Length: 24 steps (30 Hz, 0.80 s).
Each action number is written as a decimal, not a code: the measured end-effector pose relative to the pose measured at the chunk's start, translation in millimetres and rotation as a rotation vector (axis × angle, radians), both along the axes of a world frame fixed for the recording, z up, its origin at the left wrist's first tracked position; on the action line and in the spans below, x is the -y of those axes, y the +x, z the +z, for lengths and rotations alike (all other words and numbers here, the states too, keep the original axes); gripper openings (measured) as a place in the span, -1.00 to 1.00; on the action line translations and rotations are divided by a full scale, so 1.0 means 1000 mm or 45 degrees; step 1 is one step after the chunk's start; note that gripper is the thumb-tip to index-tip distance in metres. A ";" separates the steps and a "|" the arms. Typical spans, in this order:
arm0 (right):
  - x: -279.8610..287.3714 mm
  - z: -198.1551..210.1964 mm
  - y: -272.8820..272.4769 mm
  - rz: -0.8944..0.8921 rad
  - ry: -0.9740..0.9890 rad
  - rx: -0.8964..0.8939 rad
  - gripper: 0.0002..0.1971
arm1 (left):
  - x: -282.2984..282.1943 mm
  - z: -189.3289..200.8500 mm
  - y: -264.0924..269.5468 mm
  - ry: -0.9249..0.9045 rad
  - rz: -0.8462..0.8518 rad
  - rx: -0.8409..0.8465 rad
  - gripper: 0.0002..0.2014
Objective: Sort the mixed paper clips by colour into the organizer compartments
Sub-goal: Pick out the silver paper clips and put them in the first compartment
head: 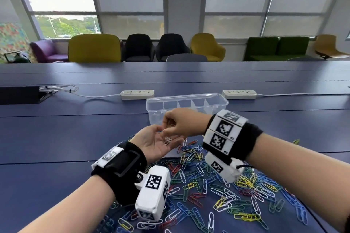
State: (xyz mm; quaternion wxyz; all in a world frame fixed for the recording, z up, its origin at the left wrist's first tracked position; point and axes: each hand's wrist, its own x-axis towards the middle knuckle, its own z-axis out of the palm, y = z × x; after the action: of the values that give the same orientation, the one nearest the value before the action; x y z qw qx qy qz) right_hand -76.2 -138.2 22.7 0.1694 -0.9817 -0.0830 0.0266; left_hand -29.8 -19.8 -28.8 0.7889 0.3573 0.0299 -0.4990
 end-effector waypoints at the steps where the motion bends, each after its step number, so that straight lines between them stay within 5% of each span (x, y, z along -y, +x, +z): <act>1: -0.002 -0.001 0.002 -0.017 0.018 0.006 -0.81 | 0.001 0.001 0.000 -0.015 0.029 0.007 -0.55; 8: 0.029 0.013 -0.007 -0.139 0.661 0.208 -0.90 | -0.007 0.008 0.016 0.122 0.058 -0.059 -0.66; 11: 0.058 0.009 -0.001 -0.215 0.465 0.141 -0.87 | -0.009 0.020 0.037 0.302 0.005 0.155 -0.70; 13: 0.071 -0.003 0.010 -0.252 0.283 0.003 -0.83 | -0.004 0.026 0.050 0.552 -0.083 0.499 -0.73; 18: 0.077 -0.027 0.033 -0.231 -0.146 -0.174 -0.70 | 0.008 0.031 0.060 1.416 -0.707 1.899 -0.78; 24: 0.080 -0.040 0.049 -0.152 -0.220 -0.298 -0.77 | 0.010 0.013 0.071 1.465 -0.843 2.147 -0.73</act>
State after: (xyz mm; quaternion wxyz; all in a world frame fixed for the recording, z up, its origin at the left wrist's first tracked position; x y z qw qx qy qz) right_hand -26.9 -218.6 -17.0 0.0940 -0.9860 -0.0016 0.1376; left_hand 41.5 -29.5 -15.8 0.0936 0.8949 -0.3922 -0.1913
